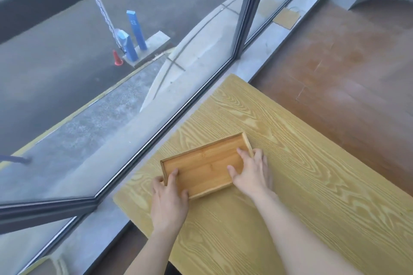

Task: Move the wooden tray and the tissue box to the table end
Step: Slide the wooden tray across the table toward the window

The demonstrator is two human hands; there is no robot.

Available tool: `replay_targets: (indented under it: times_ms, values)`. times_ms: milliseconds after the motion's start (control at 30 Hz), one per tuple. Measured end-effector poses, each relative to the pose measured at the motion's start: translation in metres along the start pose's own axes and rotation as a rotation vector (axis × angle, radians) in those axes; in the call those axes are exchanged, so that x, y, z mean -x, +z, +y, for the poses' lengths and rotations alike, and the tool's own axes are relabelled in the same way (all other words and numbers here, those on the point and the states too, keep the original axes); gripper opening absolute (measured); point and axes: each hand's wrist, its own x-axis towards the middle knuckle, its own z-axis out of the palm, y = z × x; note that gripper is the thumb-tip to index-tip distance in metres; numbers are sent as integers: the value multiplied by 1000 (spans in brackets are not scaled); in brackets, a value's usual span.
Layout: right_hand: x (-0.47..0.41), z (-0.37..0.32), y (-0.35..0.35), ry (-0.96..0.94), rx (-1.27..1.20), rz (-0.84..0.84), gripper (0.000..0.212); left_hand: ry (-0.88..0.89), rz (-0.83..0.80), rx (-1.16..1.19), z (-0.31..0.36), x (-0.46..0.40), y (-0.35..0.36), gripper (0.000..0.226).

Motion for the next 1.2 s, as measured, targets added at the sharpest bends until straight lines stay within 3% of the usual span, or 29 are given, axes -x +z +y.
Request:
replay_targets:
  times_ms: [267,533,600,700,867,1200]
  values:
    - [-43,-49,2,-128,30,-5,68,-91,-23,50,-12,-10,-2,65]
    - [-53,-53,15,-255,-94,-164,80,-112,-10,-49,-17,-16,-4,65]
    - [-45,-49,18,-290,-44,-117,81,-77,48,-133,-19,-16,-5,65]
    - [-28,-40,19,-316,24,-66,77,117,173,-219,-22,-17,-2,66]
    - [-15,-25,25,-341,99,-125,67,386,60,-241,-13,-30,11,73]
    - [-25,-39,27,-305,65,-155,58,332,23,-202,-25,-42,23,70]
